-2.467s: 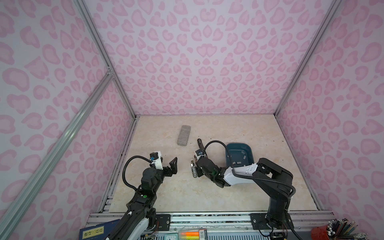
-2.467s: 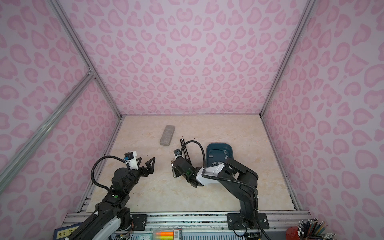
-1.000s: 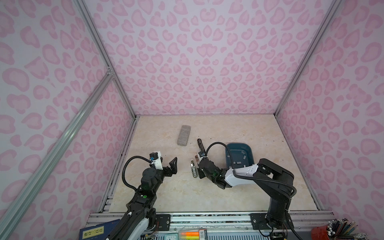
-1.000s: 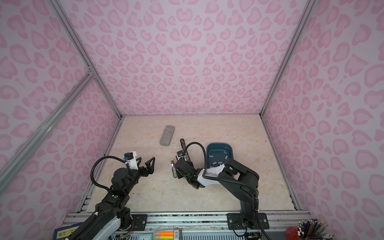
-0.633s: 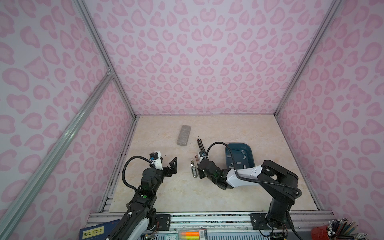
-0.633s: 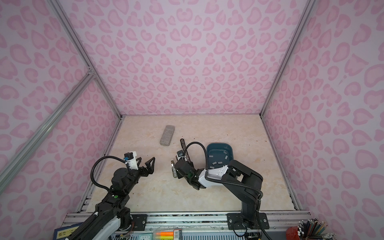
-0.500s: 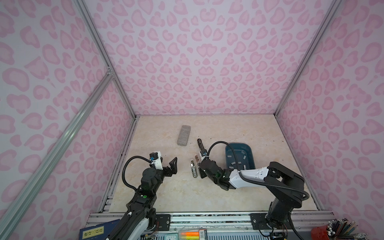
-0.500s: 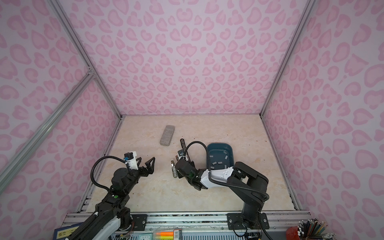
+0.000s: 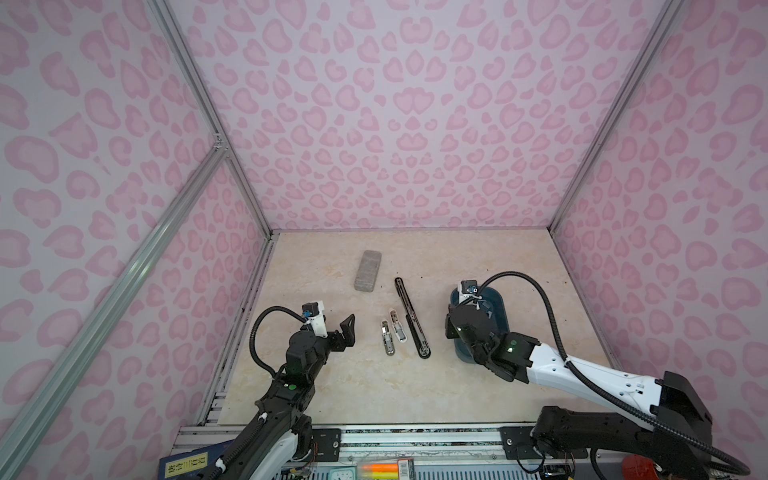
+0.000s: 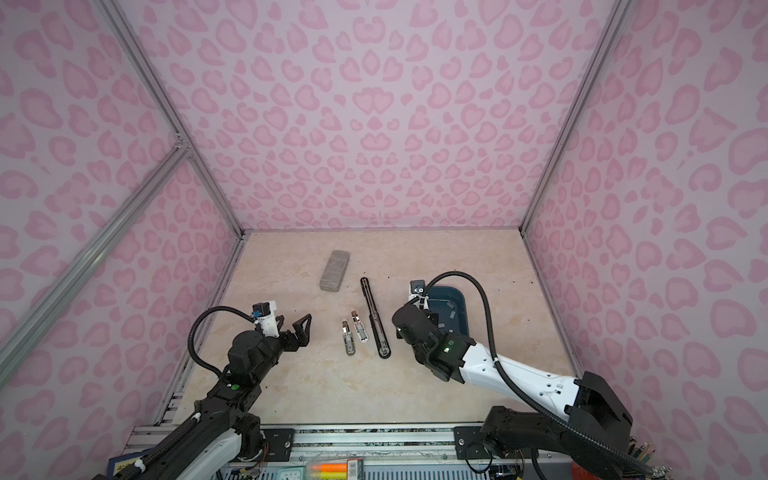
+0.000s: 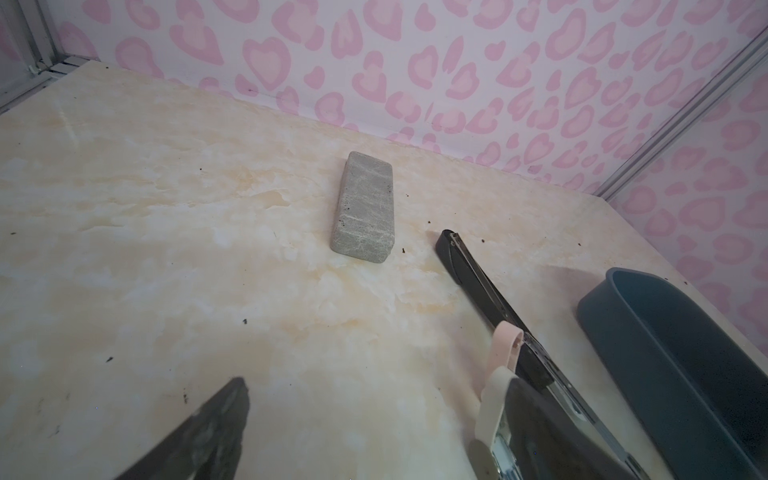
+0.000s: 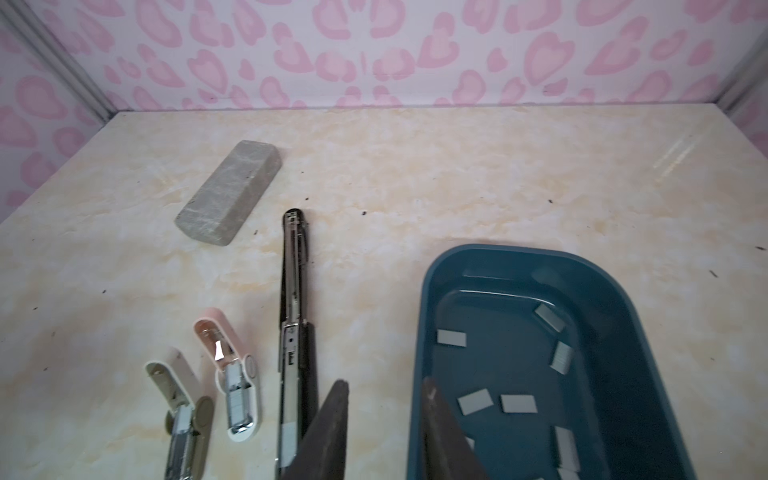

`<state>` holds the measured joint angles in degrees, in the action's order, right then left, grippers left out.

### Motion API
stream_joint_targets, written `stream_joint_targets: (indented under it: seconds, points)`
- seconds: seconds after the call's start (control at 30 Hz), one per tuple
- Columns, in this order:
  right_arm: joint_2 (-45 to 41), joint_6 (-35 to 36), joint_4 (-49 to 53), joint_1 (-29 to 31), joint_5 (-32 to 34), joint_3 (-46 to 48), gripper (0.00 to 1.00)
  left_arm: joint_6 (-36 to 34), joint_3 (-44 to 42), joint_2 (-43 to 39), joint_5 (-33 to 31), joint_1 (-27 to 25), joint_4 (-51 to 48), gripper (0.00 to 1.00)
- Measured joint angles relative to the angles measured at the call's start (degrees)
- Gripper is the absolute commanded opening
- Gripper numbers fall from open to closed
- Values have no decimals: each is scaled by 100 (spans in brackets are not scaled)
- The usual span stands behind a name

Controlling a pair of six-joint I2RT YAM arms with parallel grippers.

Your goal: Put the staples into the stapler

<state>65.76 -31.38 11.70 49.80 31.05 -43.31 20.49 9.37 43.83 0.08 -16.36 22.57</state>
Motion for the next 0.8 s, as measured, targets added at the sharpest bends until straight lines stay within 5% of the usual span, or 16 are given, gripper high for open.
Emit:
stream_joint_targets:
  seconds: [0.27, 0.5, 0.8]
  points:
    - [-474, 111, 754, -1670, -1119, 162, 34, -68, 431, 804, 85, 2, 15, 97]
    - [1014, 756, 730, -2297, -2225, -415, 32, -247, 922, 1602, 468, 0, 0, 98]
    - [2103, 1075, 315, -2632, -3023, -592, 33, -299, 903, 1587, 693, -15, 20, 97]
